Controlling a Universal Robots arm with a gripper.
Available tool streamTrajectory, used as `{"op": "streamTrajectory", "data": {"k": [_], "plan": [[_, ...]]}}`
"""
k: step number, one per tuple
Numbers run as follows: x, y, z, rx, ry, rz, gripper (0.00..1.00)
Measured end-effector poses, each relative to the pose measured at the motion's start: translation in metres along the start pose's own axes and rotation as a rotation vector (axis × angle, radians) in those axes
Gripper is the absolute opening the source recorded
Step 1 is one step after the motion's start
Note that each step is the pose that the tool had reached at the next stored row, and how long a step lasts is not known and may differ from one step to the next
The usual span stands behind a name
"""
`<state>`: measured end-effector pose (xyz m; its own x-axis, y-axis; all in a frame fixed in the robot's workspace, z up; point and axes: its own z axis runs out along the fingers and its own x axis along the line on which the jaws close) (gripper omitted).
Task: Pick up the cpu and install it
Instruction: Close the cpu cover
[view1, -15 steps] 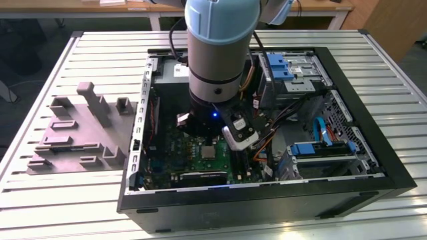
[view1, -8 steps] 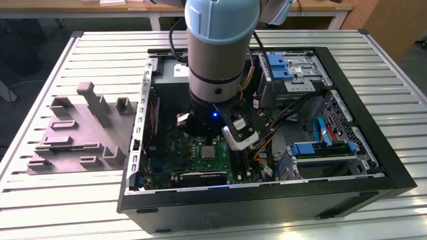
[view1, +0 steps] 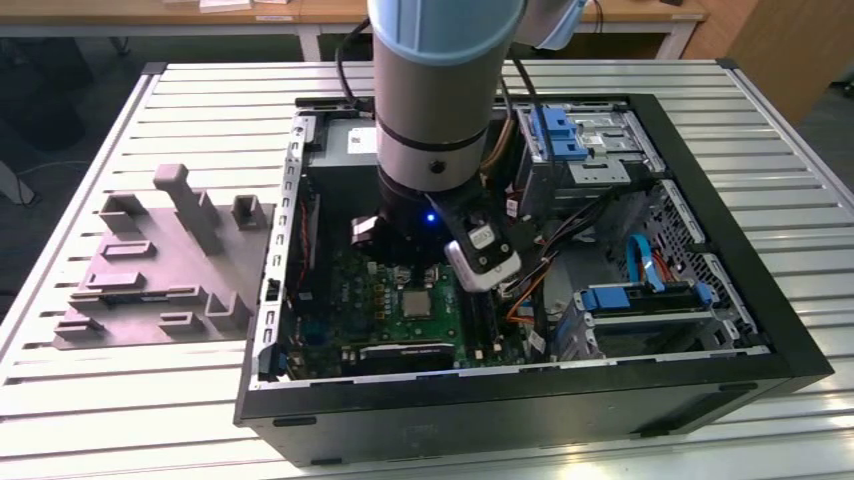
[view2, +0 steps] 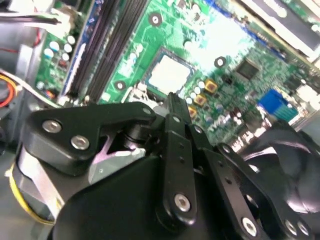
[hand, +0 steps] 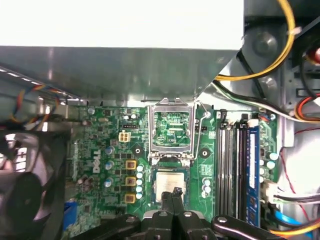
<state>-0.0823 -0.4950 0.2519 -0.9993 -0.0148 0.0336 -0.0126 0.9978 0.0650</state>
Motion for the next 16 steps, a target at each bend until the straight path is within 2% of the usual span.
{"op": "streamTrajectory", "data": {"k": [2, 4, 16], "plan": [[0.0002, 0.0005, -0.0072, -0.0001, -0.0007, 0.0, 0.11], [0.0002, 0.0006, -0.0087, -0.0001, -0.0028, -0.012, 0.11], [0.0002, 0.0005, -0.0077, 0.0071, 0.0112, -0.228, 0.11]]}}
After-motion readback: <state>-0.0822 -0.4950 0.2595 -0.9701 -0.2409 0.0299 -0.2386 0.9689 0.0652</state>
